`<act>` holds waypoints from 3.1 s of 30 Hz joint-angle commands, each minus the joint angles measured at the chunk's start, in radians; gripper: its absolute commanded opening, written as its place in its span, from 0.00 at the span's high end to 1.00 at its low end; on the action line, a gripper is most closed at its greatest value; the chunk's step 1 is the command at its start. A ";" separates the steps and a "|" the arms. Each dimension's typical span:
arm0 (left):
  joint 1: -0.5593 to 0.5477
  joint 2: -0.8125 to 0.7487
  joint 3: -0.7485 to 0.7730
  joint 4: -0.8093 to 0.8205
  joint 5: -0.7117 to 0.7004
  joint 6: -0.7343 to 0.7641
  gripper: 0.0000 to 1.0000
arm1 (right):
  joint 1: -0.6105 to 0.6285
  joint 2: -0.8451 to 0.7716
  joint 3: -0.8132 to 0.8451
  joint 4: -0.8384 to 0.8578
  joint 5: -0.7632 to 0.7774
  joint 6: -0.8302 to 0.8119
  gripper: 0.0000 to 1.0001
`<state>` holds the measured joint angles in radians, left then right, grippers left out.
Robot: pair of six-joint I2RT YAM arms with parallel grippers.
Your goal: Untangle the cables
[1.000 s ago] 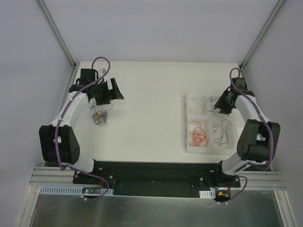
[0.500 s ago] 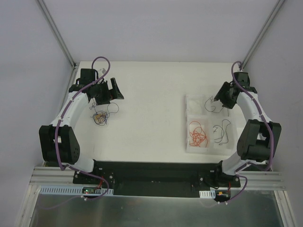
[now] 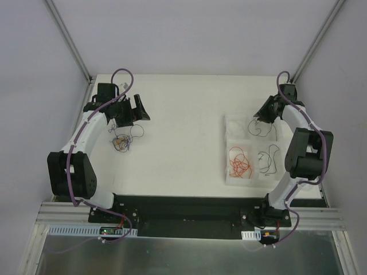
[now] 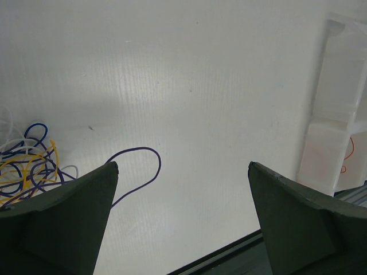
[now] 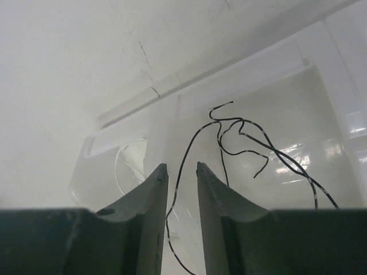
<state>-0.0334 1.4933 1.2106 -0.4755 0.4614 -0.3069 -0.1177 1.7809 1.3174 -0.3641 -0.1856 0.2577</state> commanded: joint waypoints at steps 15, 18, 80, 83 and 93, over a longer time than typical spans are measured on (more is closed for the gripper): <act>-0.008 -0.027 -0.006 0.012 0.002 -0.008 0.05 | -0.051 -0.061 -0.050 -0.082 0.129 -0.064 0.99; -0.008 -0.028 -0.005 0.012 0.002 -0.008 0.05 | -0.051 -0.037 -0.058 -0.084 0.169 -0.103 0.99; -0.145 0.179 0.026 -0.077 -0.173 -0.006 0.10 | 0.768 -0.632 -0.452 0.188 0.075 -0.034 0.20; -0.155 0.219 0.026 -0.077 -0.132 -0.018 0.36 | 0.771 -0.664 -0.495 0.186 0.078 -0.025 0.20; -0.335 0.151 0.101 -0.032 0.115 -0.145 1.00 | 0.770 -0.629 -0.512 0.175 0.137 -0.015 0.20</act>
<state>-0.3042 1.7405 1.2514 -0.5377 0.4614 -0.3756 0.6506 1.1221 0.7868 -0.2165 -0.0677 0.2230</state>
